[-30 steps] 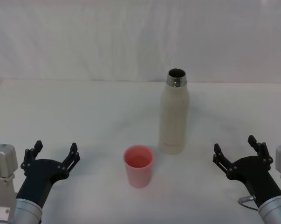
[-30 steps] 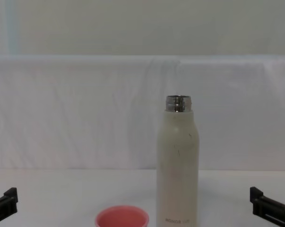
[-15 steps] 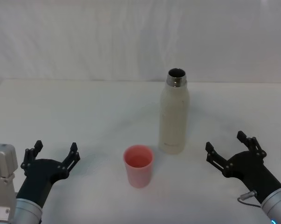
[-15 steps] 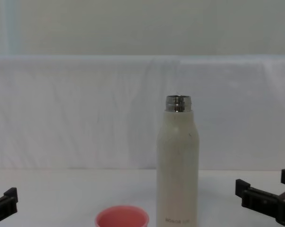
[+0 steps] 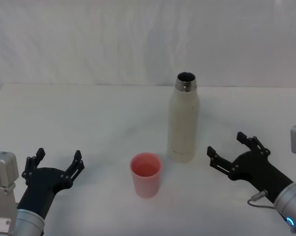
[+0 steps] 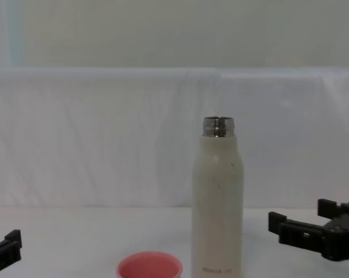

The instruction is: Grasp the thermos with one hand and pour water into the cup lid.

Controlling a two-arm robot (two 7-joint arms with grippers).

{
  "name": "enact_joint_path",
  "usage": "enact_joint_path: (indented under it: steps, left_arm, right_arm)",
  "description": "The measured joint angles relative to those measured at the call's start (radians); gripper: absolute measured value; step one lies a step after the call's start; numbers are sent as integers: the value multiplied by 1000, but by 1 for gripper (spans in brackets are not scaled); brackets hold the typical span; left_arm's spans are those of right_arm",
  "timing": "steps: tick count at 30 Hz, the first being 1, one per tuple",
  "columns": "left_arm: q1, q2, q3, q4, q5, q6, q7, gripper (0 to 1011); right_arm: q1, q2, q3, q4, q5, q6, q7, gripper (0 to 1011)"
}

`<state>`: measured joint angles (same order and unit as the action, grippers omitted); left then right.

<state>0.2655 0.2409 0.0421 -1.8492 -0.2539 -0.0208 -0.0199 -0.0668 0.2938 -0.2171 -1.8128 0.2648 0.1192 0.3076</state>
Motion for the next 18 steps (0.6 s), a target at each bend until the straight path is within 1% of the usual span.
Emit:
enact_joint_path:
  steps: [4, 7, 18]
  left_arm:
    - [0, 0, 0, 0, 0, 0, 0, 1001]
    - [0, 0, 0, 0, 0, 0, 0, 1001]
    - [0, 0, 0, 0, 0, 0, 0, 1001]
  right_arm:
    - [30, 8, -13, 21, 10, 13, 7, 1000]
    - [67, 13, -31, 47, 19, 23, 12, 1000]
    - [156, 11, -75, 126, 33, 30, 12, 1000]
